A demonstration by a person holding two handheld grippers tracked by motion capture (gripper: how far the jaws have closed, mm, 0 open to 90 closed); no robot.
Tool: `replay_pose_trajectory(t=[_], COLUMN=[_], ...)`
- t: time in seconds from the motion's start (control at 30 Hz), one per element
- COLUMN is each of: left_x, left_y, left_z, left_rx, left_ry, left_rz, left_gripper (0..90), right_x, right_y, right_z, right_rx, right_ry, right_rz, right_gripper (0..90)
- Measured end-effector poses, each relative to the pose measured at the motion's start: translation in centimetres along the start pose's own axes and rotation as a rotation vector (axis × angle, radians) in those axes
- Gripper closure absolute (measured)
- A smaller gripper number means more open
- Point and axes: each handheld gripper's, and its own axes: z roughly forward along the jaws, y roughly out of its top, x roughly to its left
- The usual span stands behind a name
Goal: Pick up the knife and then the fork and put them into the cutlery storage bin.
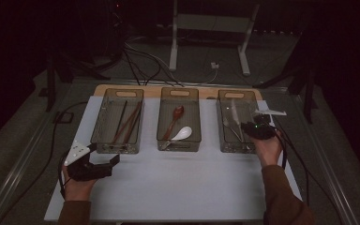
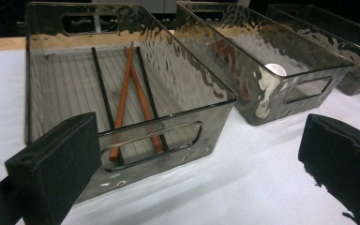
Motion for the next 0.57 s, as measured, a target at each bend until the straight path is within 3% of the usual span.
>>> replay_pose_trajectory(t=[0.03,0.1,0.17,0.27,0.4,0.57], left_x=[0.0,-0.1,-0.1,-0.3,-0.5,-0.5], left_y=[0.0,-0.1,-0.1,0.0,0.0,0.1], left_z=[-0.2,-0.5,-0.8,-1.0,-1.1,-1.3], left_rx=[-0.003,-0.016,-0.025,-0.049,-0.063,-0.071], left_ry=[0.0,-0.005,-0.007,-0.018,-0.02,-0.015], left_rz=[0.006,0.009,0.02,0.032,0.044,0.049], left_gripper=[0.6,0.6,0.6,0.6,0.6,0.5], right_x=[0.5,1.2,1.8,1.8,1.4,1.6], right_y=[-0.7,-2.5,-4.1,-6.5,-9.0,-10.0], right_z=[-1.0,-3.3,-5.1,-7.0,-7.7,-7.9], right_rx=[-0.032,-0.124,-0.158,-0.237,-0.274,-0.284], right_ry=[0.024,0.069,0.108,0.162,0.207,0.221], right_rz=[-0.024,-0.046,-0.101,-0.119,-0.114,-0.133], right_gripper=[46.7,39.7,26.3,14.1,6.9,2.4])
